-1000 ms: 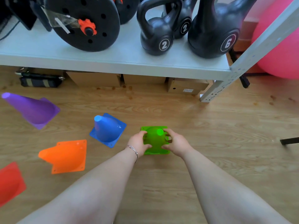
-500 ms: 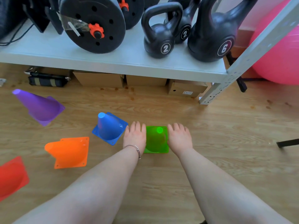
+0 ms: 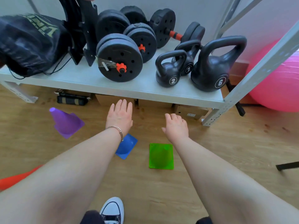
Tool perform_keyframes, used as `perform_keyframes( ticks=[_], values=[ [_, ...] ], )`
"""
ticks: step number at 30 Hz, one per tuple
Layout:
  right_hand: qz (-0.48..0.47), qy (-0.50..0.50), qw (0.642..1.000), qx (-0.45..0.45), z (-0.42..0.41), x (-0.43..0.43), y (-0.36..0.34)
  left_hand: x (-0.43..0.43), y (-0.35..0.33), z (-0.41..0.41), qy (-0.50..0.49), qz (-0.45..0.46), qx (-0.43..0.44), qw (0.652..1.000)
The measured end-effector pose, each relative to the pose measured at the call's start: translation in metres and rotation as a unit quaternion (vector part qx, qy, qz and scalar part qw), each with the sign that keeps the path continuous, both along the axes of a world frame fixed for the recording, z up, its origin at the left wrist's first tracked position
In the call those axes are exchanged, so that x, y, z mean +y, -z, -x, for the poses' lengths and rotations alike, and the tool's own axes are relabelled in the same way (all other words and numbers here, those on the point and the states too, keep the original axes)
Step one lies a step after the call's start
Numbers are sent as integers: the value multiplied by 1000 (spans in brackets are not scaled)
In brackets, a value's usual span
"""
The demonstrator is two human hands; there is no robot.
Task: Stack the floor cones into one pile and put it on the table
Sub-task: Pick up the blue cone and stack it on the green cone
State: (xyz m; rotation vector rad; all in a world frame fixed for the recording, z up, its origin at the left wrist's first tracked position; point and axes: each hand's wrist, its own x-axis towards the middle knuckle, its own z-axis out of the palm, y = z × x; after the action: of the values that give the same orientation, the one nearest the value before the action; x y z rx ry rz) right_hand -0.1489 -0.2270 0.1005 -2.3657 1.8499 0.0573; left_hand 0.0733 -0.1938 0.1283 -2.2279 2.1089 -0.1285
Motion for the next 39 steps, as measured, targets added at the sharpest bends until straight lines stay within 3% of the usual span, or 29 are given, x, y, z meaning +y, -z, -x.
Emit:
perform_keyframes(
  ticks=[5,10,17,24,34,39],
  values=[
    [5,-44,999,-8,-45,-1,-18,-5,-52,-80,75,-27,-113,990],
    [-14,-88,996,12,-76,1,0,5,-29,-134,77,-39,-124,988],
    [-76,-132,988,35,-100,2,57,18,71,-130,67,-111,-33,991],
    [-141,-159,977,23,-121,1,100,19,125,-125,59,-229,19,972],
    [-234,-65,970,-25,-143,20,142,5,170,-121,104,-296,88,945],
    [-282,-14,954,-98,-145,19,151,1,176,-124,70,-297,191,933]
  ],
)
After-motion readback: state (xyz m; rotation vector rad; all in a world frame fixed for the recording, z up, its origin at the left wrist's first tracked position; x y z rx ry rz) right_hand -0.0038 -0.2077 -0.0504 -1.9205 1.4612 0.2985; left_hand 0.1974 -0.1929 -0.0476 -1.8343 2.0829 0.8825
